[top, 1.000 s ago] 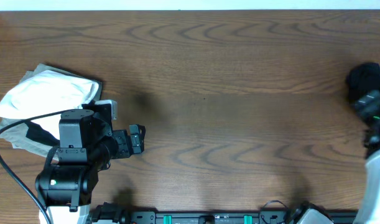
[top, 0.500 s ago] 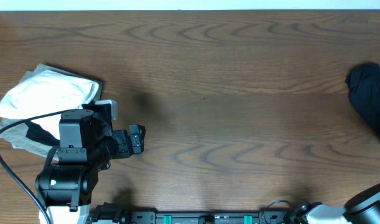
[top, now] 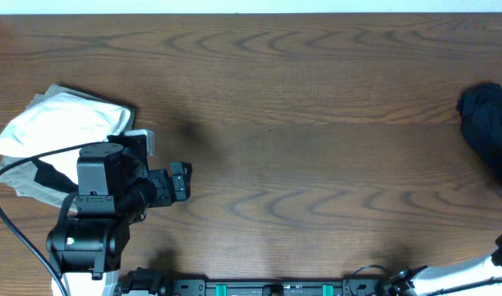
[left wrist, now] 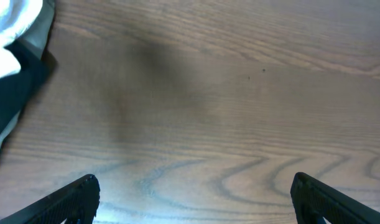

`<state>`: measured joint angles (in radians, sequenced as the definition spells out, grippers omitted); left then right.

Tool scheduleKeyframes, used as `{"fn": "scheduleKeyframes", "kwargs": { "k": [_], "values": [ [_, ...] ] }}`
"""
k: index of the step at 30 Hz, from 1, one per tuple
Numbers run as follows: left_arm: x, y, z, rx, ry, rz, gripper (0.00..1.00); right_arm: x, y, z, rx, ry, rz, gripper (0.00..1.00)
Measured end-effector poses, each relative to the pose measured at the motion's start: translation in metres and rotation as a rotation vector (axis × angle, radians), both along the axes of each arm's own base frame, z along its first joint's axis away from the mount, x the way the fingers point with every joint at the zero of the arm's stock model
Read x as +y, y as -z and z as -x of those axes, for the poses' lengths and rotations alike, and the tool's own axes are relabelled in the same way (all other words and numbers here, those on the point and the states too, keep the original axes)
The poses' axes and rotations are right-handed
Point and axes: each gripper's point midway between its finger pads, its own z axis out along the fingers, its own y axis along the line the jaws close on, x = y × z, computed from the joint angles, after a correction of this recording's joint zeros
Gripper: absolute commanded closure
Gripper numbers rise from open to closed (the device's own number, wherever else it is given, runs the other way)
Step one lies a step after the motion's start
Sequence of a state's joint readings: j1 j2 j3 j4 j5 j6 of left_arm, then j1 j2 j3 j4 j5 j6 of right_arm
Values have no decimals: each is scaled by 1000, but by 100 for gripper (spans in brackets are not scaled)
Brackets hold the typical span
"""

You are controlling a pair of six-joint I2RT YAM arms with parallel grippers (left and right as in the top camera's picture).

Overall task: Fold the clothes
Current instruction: 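Grasp the black leggings' red-lined waistband with the right gripper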

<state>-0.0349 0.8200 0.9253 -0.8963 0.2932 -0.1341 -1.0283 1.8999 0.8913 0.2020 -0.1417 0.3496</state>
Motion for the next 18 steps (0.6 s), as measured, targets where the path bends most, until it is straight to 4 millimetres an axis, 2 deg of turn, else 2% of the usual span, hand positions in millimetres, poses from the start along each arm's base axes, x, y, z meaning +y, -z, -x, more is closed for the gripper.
{"fn": "scheduleKeyframes", "kwargs": {
  "k": [2, 6, 7, 14, 16, 18],
  "values": [
    [0, -2, -2, -11, 0, 0, 2, -6, 1, -4, -9, -6, 24, 31],
    [0, -4, -4, -24, 0, 1, 2, -9, 7, -5, -3, -13, 28, 88],
    [0, -4, -5, -26, 0, 1, 2, -9, 8, -5, -4, -11, 24, 99],
    [0, -5, -5, -29, 0, 1, 2, -1, 3, -17, -104, -51, -30, 99],
    [0, -5, -5, -29, 0, 1, 2, 3, -12, -28, -179, -74, -37, 99],
    [0, -5, -5, -29, 0, 1, 2, 7, -43, -43, -284, -110, -20, 99]
  ]
}}
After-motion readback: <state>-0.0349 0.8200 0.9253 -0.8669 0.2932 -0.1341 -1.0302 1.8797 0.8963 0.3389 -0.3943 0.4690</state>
